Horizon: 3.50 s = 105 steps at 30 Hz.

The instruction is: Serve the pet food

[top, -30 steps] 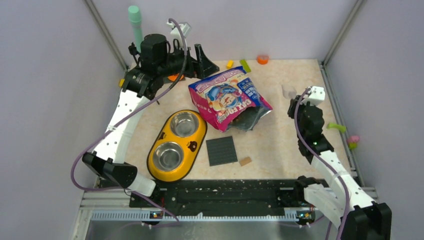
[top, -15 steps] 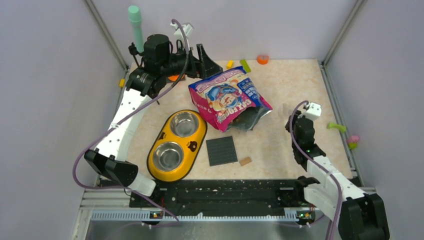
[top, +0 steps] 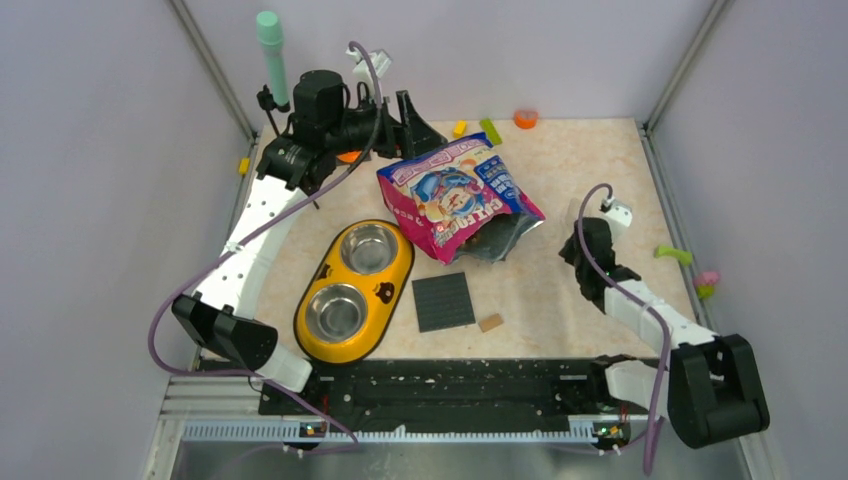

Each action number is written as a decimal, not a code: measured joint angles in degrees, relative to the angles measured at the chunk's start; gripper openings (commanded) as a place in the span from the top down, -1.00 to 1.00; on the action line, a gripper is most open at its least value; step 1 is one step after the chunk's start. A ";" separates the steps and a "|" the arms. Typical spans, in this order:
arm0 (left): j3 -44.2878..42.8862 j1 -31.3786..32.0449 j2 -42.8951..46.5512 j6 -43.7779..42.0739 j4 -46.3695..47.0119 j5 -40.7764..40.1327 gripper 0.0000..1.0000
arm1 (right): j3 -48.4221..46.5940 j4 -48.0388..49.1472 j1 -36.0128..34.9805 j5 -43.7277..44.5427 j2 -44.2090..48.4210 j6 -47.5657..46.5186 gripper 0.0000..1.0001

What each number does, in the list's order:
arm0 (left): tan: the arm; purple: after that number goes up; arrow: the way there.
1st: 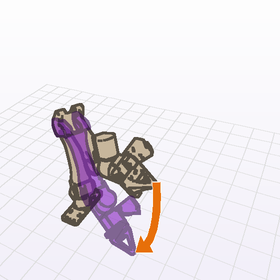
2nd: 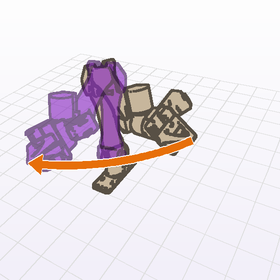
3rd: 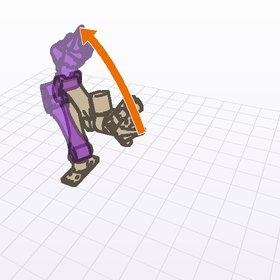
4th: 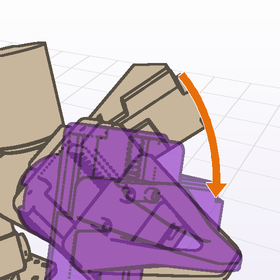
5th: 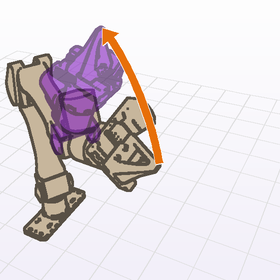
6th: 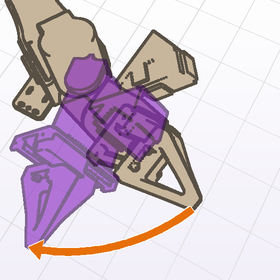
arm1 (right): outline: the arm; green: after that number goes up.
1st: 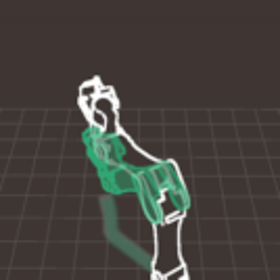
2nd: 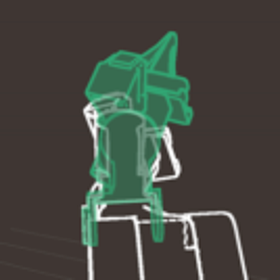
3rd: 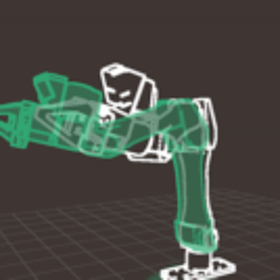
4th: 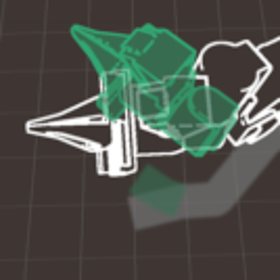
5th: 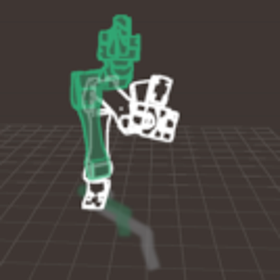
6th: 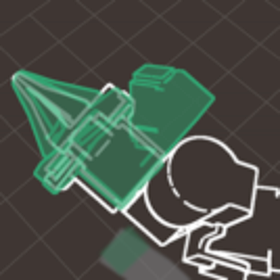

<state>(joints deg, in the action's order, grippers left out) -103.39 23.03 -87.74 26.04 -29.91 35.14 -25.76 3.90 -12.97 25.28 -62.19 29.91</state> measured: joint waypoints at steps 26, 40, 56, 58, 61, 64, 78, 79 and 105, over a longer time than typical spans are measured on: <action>0.94 -1.03 0.00 -0.79 -1.84 1.64 -0.72 | -11.54 -10.60 -0.68 -2.60 -20.94 17.73 -0.31; -1.97 -1.16 -1.29 -1.09 -4.02 4.13 -0.72 | -11.74 -12.59 -5.92 6.36 -22.27 15.34 -0.27; -2.25 -1.18 -1.66 -1.33 -4.94 4.72 -0.72 | -13.55 -6.64 -6.16 13.05 -27.80 14.71 0.01; -2.25 -1.18 -1.64 -1.55 -4.98 4.70 -0.72 | -14.12 -6.36 -6.16 13.62 -28.57 14.71 0.03; -2.25 -1.18 -1.55 -1.92 -5.03 4.59 -0.72 | -14.73 -6.05 -6.16 14.27 -29.40 14.91 -0.01; -2.05 -1.18 -1.20 -1.99 -5.07 4.46 -0.72 | -15.10 -5.81 -6.16 14.73 -29.92 15.50 -0.13; 13.64 -1.20 7.08 -1.97 0.11 5.86 -0.71 | -15.61 -2.27 -10.12 24.06 -33.88 21.18 -0.01; 14.84 -1.20 7.58 -1.97 0.85 6.01 -0.71 | -15.65 -2.03 -10.14 24.61 -34.14 21.84 0.01; 13.33 0.15 5.60 -3.41 1.92 -1.51 -0.68 | -27.34 -32.76 -10.67 6.88 -5.64 14.25 1.00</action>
<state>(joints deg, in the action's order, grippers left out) -90.06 23.18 -82.15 22.63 -27.99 33.63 -53.10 -28.86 -23.64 32.16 -67.83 44.16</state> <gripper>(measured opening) 0.848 0.281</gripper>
